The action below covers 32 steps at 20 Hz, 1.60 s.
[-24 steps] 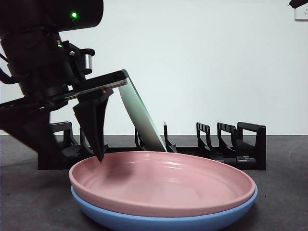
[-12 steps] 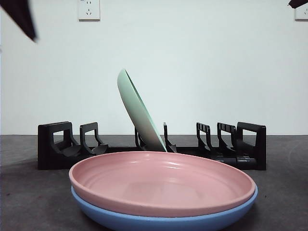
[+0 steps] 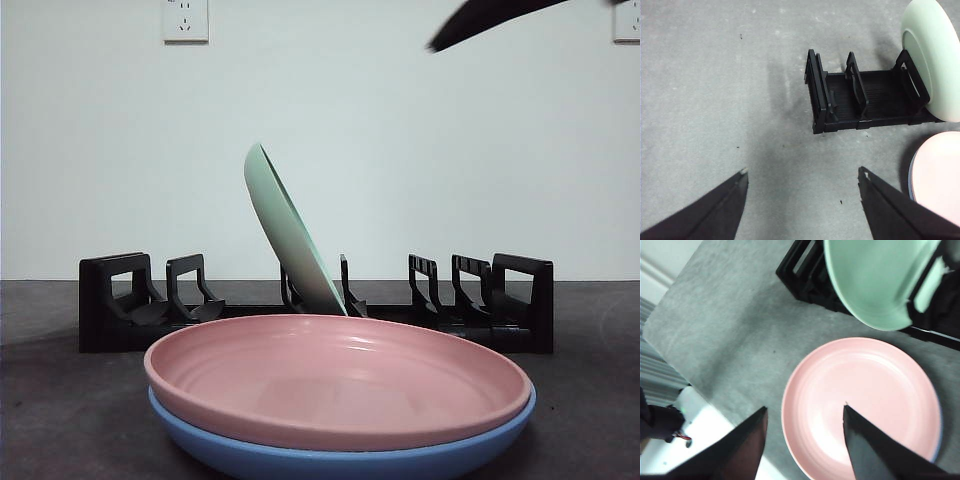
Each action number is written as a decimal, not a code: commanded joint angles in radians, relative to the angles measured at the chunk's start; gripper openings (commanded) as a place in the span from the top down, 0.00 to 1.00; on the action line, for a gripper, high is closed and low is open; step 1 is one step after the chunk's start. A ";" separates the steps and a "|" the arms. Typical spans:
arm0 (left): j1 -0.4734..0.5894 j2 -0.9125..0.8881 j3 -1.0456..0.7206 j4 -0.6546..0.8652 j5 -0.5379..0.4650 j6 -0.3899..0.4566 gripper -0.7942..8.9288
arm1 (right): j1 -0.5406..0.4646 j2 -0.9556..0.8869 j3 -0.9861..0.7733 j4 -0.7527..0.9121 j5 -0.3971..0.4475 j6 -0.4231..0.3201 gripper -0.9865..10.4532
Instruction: Place the plate
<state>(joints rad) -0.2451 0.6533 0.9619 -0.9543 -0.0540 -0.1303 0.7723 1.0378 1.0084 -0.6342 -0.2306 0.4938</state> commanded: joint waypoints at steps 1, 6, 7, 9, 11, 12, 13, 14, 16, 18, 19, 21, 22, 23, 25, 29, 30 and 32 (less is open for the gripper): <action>-0.001 0.005 0.015 0.004 -0.002 -0.004 0.56 | -0.030 0.168 0.140 0.012 -0.075 -0.042 0.71; -0.001 0.005 0.015 0.004 -0.002 -0.021 0.56 | -0.068 0.468 0.444 0.001 -0.121 -0.101 0.71; -0.001 0.005 0.015 0.004 -0.002 -0.021 0.56 | -0.074 0.529 0.510 0.001 -0.135 -0.113 0.71; -0.001 0.005 0.015 0.004 -0.002 -0.021 0.56 | -0.082 0.618 0.598 -0.002 -0.139 -0.114 0.71; -0.001 0.005 0.015 0.004 -0.002 -0.021 0.56 | -0.089 0.693 0.668 -0.002 -0.137 -0.122 0.71; -0.001 0.005 0.015 0.004 -0.002 -0.021 0.56 | -0.091 0.724 0.694 -0.002 -0.135 -0.137 0.71; -0.001 0.005 0.015 0.003 -0.002 -0.021 0.56 | -0.094 0.753 0.718 -0.002 -0.133 -0.146 0.71; -0.001 0.005 0.015 0.003 -0.002 -0.021 0.56 | -0.098 0.772 0.730 -0.001 -0.131 -0.147 0.71; -0.001 0.005 0.015 0.003 -0.002 -0.021 0.56 | -0.106 0.806 0.741 0.005 -0.126 -0.147 0.71; -0.001 0.005 0.015 0.003 -0.002 -0.021 0.56 | -0.116 0.829 0.741 0.006 -0.126 -0.148 0.71; -0.001 0.005 0.015 0.004 -0.002 -0.021 0.56 | -0.117 0.835 0.741 0.004 -0.126 -0.147 0.71; -0.001 0.005 0.015 0.004 -0.002 -0.021 0.56 | -0.119 0.849 0.741 0.005 -0.133 -0.146 0.71; -0.001 0.005 0.015 0.004 -0.002 -0.021 0.56 | -0.119 0.854 0.741 0.003 -0.132 -0.146 0.71; -0.001 0.005 0.015 0.004 -0.002 -0.021 0.56 | -0.119 0.861 0.741 0.004 -0.133 -0.145 0.71; -0.001 0.005 0.015 0.004 -0.002 -0.021 0.56 | -0.119 0.869 0.741 -0.006 -0.134 -0.143 0.75; -0.001 0.005 0.015 0.004 -0.002 -0.021 0.56 | -0.119 0.872 0.741 -0.018 -0.136 -0.143 0.80; -0.001 0.005 0.015 0.004 -0.002 -0.021 0.56 | -0.119 0.872 0.741 -0.021 -0.136 -0.143 0.80; -0.001 0.005 0.015 0.004 -0.002 -0.021 0.56 | -0.119 0.876 0.741 -0.023 -0.135 -0.143 0.80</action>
<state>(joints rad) -0.2451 0.6537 0.9619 -0.9550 -0.0540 -0.1467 0.6441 1.8832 1.7214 -0.6621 -0.3641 0.3630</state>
